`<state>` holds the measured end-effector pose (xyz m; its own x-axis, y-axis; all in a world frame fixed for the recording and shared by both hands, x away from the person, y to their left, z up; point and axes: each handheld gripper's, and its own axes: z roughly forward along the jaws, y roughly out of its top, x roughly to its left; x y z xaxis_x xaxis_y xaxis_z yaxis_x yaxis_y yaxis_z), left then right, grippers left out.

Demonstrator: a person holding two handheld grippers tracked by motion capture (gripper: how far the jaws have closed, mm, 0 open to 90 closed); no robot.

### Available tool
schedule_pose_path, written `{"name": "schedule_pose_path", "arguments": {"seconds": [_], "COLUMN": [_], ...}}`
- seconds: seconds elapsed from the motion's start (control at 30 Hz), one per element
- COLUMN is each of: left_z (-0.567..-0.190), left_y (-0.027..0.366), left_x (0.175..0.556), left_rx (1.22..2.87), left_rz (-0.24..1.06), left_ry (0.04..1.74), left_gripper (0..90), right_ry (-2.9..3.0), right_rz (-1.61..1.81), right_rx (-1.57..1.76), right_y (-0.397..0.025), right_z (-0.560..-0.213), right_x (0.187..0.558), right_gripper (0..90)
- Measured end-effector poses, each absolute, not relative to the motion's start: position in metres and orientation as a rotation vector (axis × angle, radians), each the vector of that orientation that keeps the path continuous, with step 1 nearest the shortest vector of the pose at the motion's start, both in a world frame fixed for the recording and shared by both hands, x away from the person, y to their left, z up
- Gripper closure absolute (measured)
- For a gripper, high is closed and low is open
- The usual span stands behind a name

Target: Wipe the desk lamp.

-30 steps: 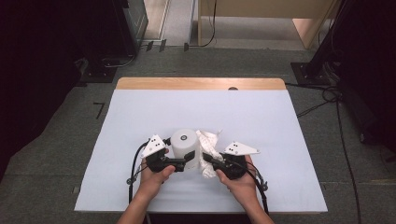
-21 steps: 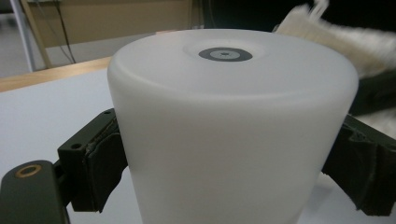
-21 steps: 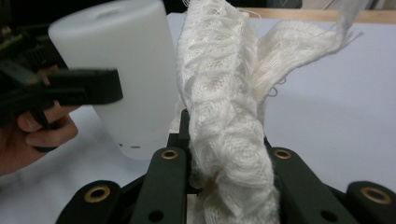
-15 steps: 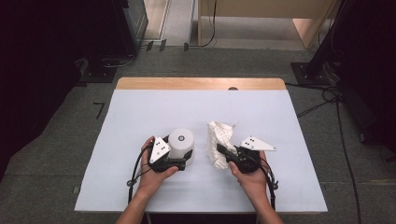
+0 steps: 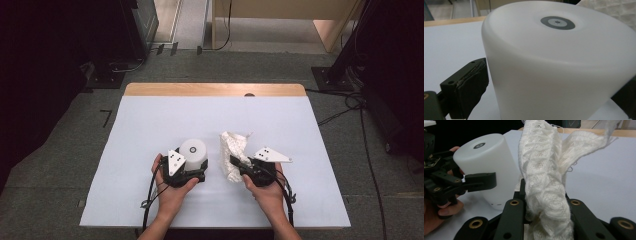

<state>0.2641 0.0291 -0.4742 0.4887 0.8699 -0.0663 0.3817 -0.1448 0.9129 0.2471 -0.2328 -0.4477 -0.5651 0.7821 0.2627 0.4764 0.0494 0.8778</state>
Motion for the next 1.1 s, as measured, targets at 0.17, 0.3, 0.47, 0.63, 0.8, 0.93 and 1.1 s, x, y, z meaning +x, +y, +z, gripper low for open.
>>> {"name": "schedule_pose_path", "arguments": {"seconds": [0.17,0.3,0.47,0.63,0.8,0.93,1.1], "left_z": [-0.471,-0.468,-0.458,-0.451,-0.448,-0.444,-0.440], "left_y": [0.037,0.049,0.052,0.044,0.043,0.049,0.057], "left_x": [0.265,0.269,0.266,0.260,0.259,0.263,0.266], "left_rx": [1.761,1.758,1.763,1.793,1.756,1.711,1.682], "left_rz": [0.590,0.449,0.330,0.284,0.246,0.216,0.228], "left_ry": [1.005,0.897,0.723,0.634,0.635,0.669,0.701], "left_gripper": [7.9,8.3,8.3,8.3,8.4,8.4,8.4], "right_ry": [2.057,2.045,2.022,2.018,2.051,2.082,2.126], "right_rz": [1.509,1.557,1.626,1.633,1.626,1.604,1.587], "right_rx": [1.255,1.252,1.137,1.042,1.050,1.093,1.120], "right_y": [-0.230,-0.230,-0.222,-0.214,-0.210,-0.211,-0.205], "right_z": [-0.448,-0.441,-0.416,-0.404,-0.409,-0.419,-0.431], "right_x": [0.246,0.244,0.233,0.223,0.225,0.230,0.234], "right_gripper": [76.4,76.4,76.4,76.4,76.4,76.4,76.4]}}
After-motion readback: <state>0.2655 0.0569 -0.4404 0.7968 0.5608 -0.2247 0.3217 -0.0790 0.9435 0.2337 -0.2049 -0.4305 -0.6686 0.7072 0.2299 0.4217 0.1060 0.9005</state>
